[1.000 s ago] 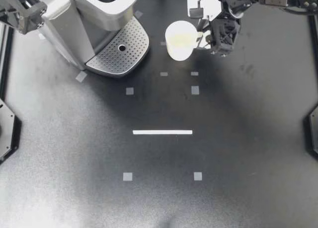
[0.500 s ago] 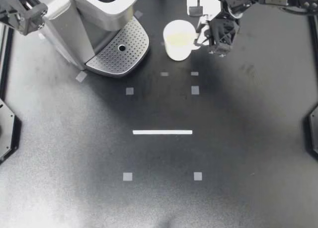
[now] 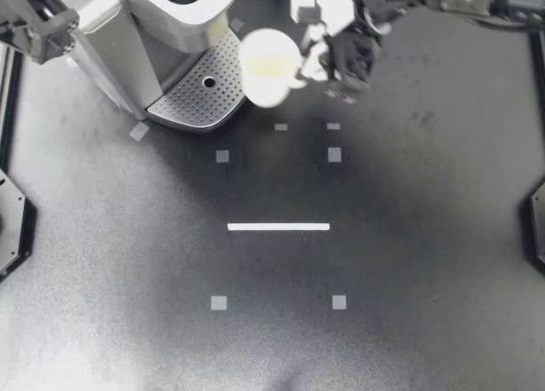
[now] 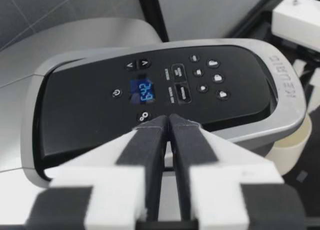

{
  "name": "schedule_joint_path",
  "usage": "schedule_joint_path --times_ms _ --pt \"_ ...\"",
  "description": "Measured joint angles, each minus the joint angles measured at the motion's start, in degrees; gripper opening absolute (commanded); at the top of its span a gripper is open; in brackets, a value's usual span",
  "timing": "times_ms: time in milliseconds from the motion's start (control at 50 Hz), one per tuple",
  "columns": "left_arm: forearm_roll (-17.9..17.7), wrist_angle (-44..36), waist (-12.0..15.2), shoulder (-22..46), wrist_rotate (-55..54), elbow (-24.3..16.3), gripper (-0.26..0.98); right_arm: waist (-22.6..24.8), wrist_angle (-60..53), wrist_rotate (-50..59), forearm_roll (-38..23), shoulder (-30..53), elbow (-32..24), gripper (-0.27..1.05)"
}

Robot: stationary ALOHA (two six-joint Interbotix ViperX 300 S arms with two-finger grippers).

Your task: Place the coffee capsule inside the capsule container, then place the cup onto the center of the cup tray.

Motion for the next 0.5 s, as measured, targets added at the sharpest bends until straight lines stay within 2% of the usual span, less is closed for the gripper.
schedule_joint_path --times_ms 300,500 --pt "0.0 -0.18 0.0 -1.76 -0.53 1.32 0.16 1.67 1.49 0.26 0.0 5.1 -6.68 0.18" --pt "0.09 -0.26 0.0 -2.37 -0.53 1.58 0.16 1.93 2.11 0.7 0.0 7.03 -8.61 0.18"
